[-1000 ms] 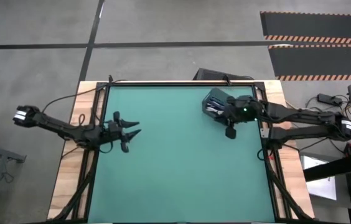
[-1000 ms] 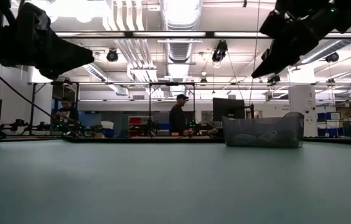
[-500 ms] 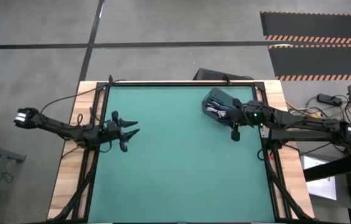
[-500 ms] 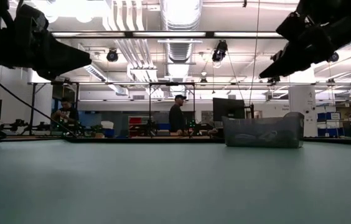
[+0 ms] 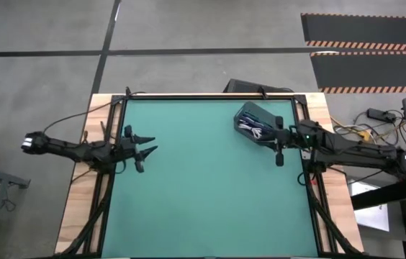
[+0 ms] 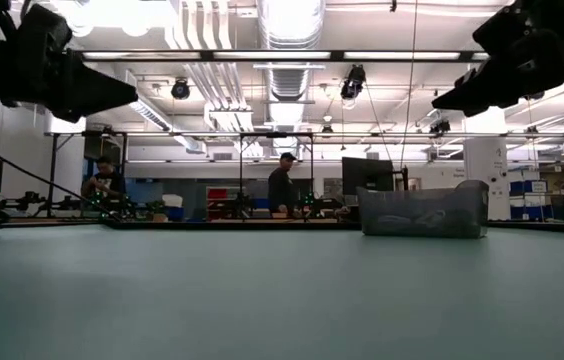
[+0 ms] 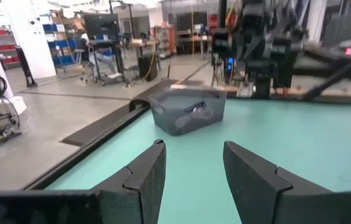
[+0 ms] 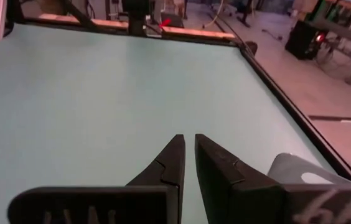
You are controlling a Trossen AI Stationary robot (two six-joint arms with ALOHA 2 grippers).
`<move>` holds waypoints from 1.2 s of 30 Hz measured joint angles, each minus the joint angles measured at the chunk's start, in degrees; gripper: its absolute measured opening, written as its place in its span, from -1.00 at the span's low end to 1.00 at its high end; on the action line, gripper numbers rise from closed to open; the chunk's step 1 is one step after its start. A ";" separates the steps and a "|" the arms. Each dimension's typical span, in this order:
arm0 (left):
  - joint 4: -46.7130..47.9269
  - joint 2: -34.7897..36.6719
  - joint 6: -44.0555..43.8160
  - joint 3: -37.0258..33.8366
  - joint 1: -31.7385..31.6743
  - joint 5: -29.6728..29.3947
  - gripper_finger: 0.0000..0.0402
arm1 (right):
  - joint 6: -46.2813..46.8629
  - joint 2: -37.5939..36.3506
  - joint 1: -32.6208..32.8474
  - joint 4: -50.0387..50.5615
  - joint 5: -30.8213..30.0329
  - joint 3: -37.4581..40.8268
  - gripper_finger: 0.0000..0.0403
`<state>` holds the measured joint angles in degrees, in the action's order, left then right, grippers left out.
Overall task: Pick and place USB-C Cables
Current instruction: Return to Home Position
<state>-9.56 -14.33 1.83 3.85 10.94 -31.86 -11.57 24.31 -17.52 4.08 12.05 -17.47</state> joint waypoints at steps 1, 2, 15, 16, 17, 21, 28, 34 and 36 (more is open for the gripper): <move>0.74 1.04 0.01 0.14 0.00 0.00 -0.28 | 0.00 -0.89 0.00 0.06 0.00 0.41 -0.87; 1.60 2.11 0.02 0.14 0.00 0.00 -0.28 | -0.06 -1.75 0.00 -0.05 0.00 0.84 -0.87; 11.51 13.64 -0.20 -0.35 0.00 0.31 -0.28 | -0.59 -13.13 0.00 0.21 0.44 6.26 -0.87; 12.71 13.41 -0.28 -0.23 0.00 0.33 -0.28 | -0.81 -13.89 0.00 0.24 0.44 6.60 -0.87; 13.62 13.36 -0.47 -0.16 0.00 0.33 -0.28 | -1.05 -14.59 0.00 0.29 0.44 6.90 -0.87; 13.32 13.35 -1.93 -0.47 0.00 0.61 -0.28 | -1.24 -17.52 0.00 0.23 0.60 7.75 -0.87; 12.78 12.70 -3.19 -0.89 0.02 1.81 -0.28 | -2.22 -22.33 0.00 1.30 0.61 9.25 -0.87; 12.37 12.88 -3.06 -1.04 0.00 1.84 -0.28 | -3.17 -24.24 0.00 0.24 1.95 11.61 -0.87; 12.31 12.88 -3.02 -1.07 0.00 1.84 -0.28 | -3.43 -23.84 0.00 -1.06 2.05 12.50 -0.87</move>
<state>2.76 -1.45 -1.19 2.78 10.94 -30.02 -15.00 0.47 -17.52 3.02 14.11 -4.97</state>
